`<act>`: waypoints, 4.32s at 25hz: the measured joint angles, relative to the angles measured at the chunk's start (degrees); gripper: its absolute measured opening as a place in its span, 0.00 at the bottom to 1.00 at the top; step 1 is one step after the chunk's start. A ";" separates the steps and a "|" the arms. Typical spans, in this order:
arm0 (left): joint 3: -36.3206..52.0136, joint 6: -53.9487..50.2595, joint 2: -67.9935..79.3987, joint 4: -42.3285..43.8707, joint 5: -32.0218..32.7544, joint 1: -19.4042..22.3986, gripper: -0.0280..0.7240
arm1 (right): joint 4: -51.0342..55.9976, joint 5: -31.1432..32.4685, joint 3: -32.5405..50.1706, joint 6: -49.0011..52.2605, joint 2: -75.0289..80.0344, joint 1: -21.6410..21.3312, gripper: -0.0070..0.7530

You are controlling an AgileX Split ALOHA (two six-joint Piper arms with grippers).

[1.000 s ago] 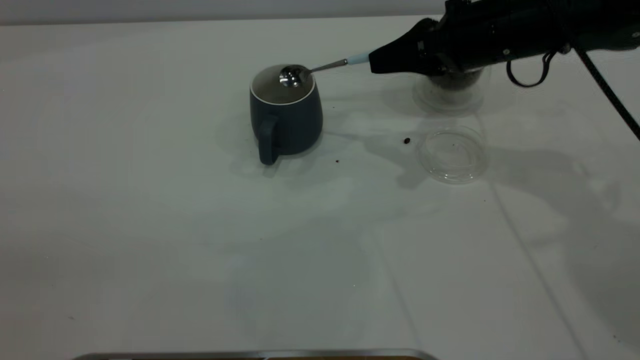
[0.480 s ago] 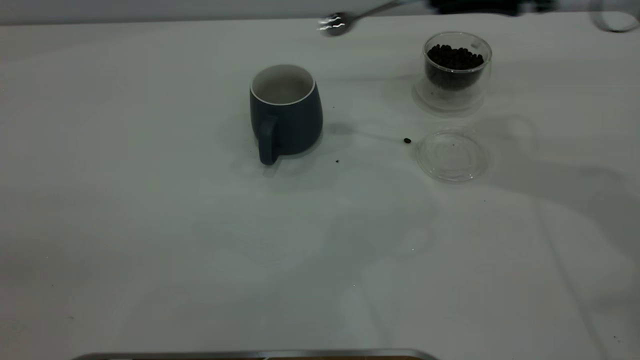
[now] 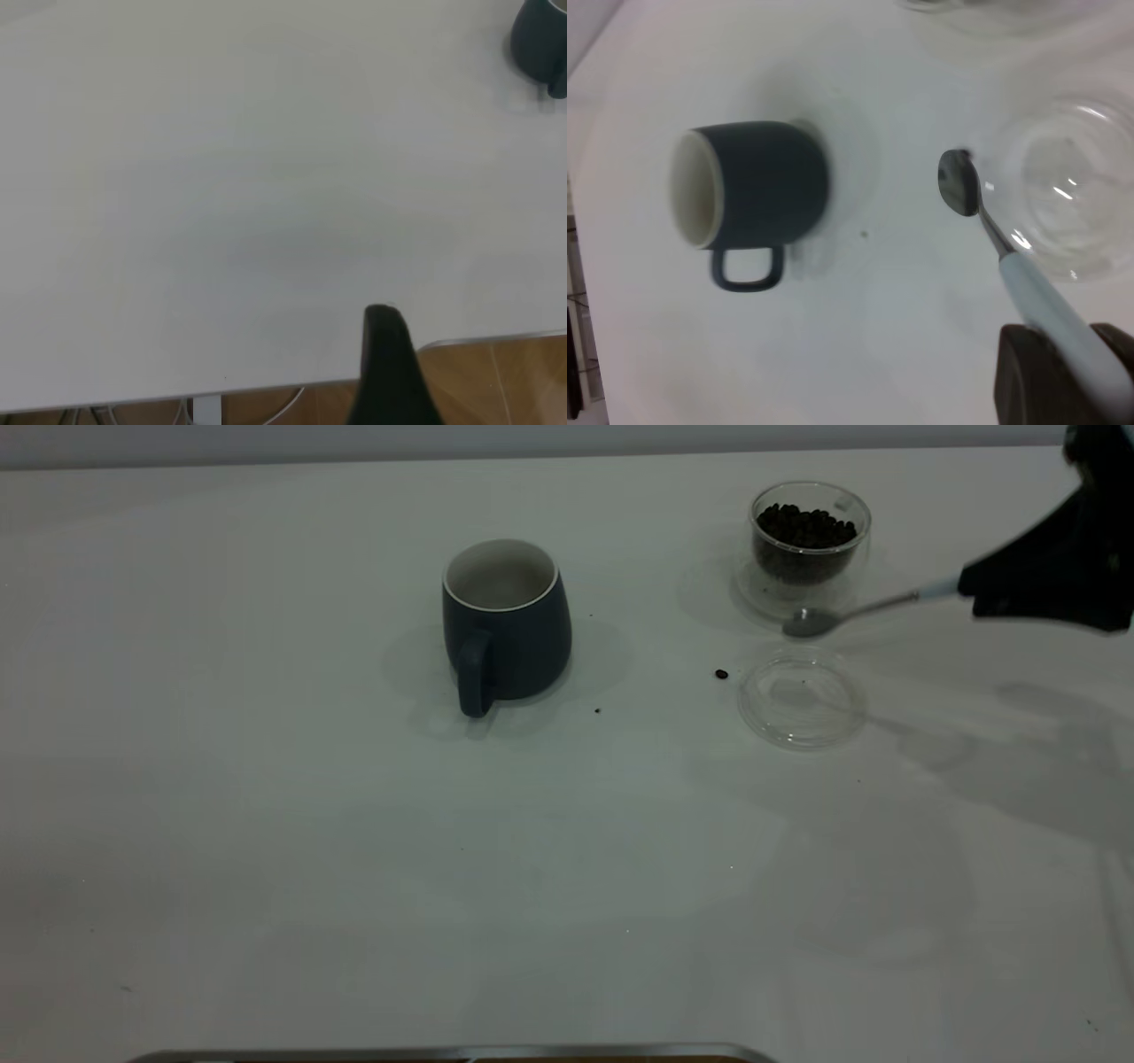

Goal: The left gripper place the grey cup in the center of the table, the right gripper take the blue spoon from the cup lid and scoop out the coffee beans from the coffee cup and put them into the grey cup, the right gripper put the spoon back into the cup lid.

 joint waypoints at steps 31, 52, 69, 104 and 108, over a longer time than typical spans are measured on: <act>0.00 0.00 0.00 0.00 0.00 0.00 0.79 | 6.72 7.10 -6.98 -11.93 15.94 -0.07 0.53; 0.00 0.00 0.00 0.00 0.00 0.00 0.79 | 8.36 -0.16 -6.98 -16.10 15.94 -0.28 0.79; 0.00 0.00 0.00 0.00 0.00 0.00 0.79 | -30.19 0.46 -6.75 16.57 -27.07 -4.08 0.79; 0.00 0.00 0.00 0.00 0.00 0.10 0.79 | -84.60 21.52 8.96 64.65 -97.59 8.34 0.79; 0.00 0.00 0.00 0.00 0.00 0.10 0.79 | -85.29 21.17 13.44 66.32 -99.80 8.40 0.79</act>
